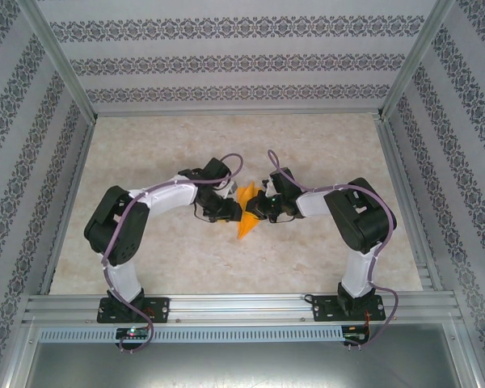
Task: Fold a paper plane with a square sheet of paper (pick it up from the middle)
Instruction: Fourth fold the wing at the center of the table.
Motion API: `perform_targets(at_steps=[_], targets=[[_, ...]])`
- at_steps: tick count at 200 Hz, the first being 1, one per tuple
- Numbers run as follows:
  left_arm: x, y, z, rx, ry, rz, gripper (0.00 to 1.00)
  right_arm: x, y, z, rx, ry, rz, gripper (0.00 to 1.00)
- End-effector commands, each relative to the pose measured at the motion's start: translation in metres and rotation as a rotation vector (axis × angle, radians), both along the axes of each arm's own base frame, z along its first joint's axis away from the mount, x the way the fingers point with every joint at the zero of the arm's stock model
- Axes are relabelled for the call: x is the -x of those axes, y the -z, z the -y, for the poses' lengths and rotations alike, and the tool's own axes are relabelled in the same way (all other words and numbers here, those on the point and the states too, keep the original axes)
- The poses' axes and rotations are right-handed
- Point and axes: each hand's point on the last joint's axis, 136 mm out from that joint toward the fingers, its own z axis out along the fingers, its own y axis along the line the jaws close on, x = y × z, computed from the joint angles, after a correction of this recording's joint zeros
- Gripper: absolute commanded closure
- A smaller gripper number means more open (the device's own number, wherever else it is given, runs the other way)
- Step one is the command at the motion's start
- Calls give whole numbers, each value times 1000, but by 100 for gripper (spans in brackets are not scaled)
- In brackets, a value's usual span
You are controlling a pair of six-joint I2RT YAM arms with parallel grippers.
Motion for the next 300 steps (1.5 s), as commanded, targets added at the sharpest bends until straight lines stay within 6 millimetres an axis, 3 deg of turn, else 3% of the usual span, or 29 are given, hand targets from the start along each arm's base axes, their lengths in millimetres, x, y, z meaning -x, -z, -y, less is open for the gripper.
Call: perform_targets(at_steps=[1, 83, 142, 300], targets=[[3, -3, 18, 50, -25, 21, 54, 9, 15, 5, 17, 12, -57, 93], [5, 22, 25, -10, 0, 3, 58, 14, 17, 8, 19, 15, -61, 93], [1, 16, 31, 19, 6, 13, 68, 16, 19, 9, 17, 13, -63, 93], [6, 35, 17, -65, 8, -9, 82, 18, 22, 13, 22, 16, -71, 94]])
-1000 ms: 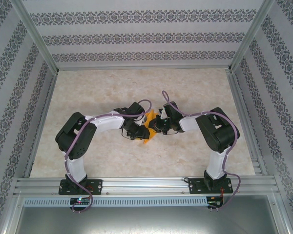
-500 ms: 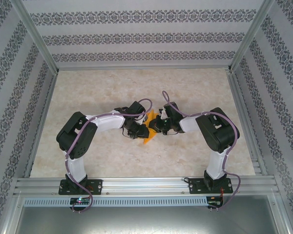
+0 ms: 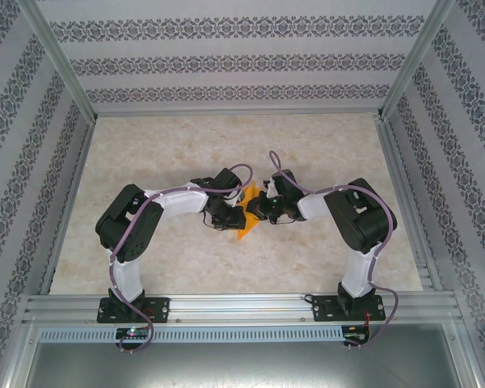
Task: Fold a paper plane with a square sheet of paper (pick it up from the middle)
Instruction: Fourth fold the wing at the center of the table.
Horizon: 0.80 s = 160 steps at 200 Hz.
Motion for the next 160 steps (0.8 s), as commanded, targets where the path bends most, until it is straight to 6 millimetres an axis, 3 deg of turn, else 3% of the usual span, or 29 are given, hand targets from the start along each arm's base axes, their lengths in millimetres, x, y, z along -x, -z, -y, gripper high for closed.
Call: perform_targets(at_steps=[1, 160], targets=[[3, 10, -4, -49, 16, 3, 82, 17, 22, 12, 52, 10, -89, 94], [16, 34, -29, -126, 4, -50, 88, 12, 17, 16, 62, 14, -73, 95]])
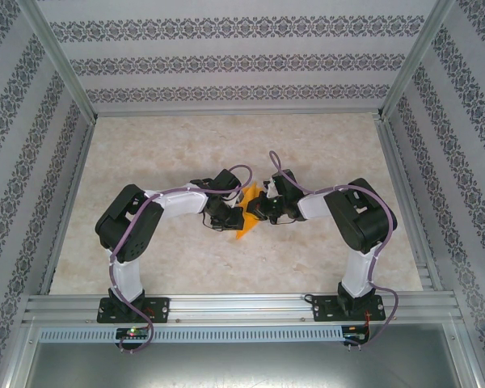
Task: Fold a paper plane with a square sheet of paper (pick it up from the middle)
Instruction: Fourth fold the wing at the center of the table.
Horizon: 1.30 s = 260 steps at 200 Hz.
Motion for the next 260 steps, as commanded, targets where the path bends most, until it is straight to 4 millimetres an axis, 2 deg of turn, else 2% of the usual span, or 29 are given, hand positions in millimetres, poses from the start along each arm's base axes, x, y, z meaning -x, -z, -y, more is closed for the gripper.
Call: perform_targets(at_steps=[1, 59, 94, 146, 184, 215, 260], targets=[[16, 29, -24, -109, 10, -58, 88, 12, 16, 14, 63, 14, -65, 95], [23, 44, -37, -178, 36, -77, 91, -3, -19, 6, 3, 24, 21, 90], [25, 51, -38, -186, 49, -86, 91, 0, -31, 0, -32, 38, 25, 89], [26, 54, -37, -178, 58, -93, 91, 6, -13, -9, -24, 54, -41, 93], [25, 50, -36, -173, 61, -89, 90, 10, 10, -2, 31, 64, -75, 94], [20, 37, -30, -147, 54, -66, 89, 15, 26, 7, 96, 65, -96, 95], [10, 12, -23, -120, 54, -23, 84, 20, 38, 18, 180, 48, -108, 95]])
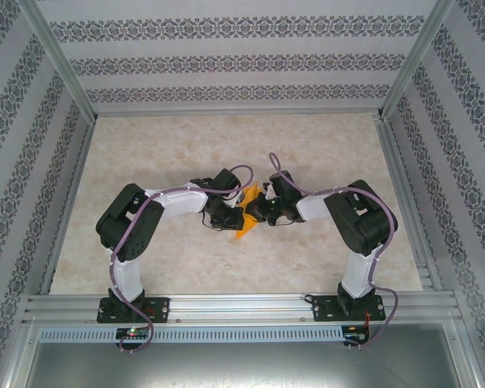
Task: Fold a paper plane with a square sheet of paper (pick it up from the middle)
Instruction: Fourth fold the wing at the center of the table.
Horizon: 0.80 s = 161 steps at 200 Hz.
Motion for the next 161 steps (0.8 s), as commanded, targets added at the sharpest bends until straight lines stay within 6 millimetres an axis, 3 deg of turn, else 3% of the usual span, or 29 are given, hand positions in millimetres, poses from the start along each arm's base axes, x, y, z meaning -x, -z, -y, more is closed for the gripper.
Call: perform_targets(at_steps=[1, 29, 51, 161], targets=[[11, 10, -22, -119, 5, -32, 83, 15, 37, 21, 155, 8, -68, 95], [4, -10, -17, -86, -3, 1, 80, 17, 39, 22, 161, 1, -72, 96], [2, -14, -18, -97, -1, 14, 79, 17, 39, 22, 156, 1, -72, 96], [3, 5, -17, -117, 20, -15, 79, 14, 32, 19, 128, -2, -59, 96]])
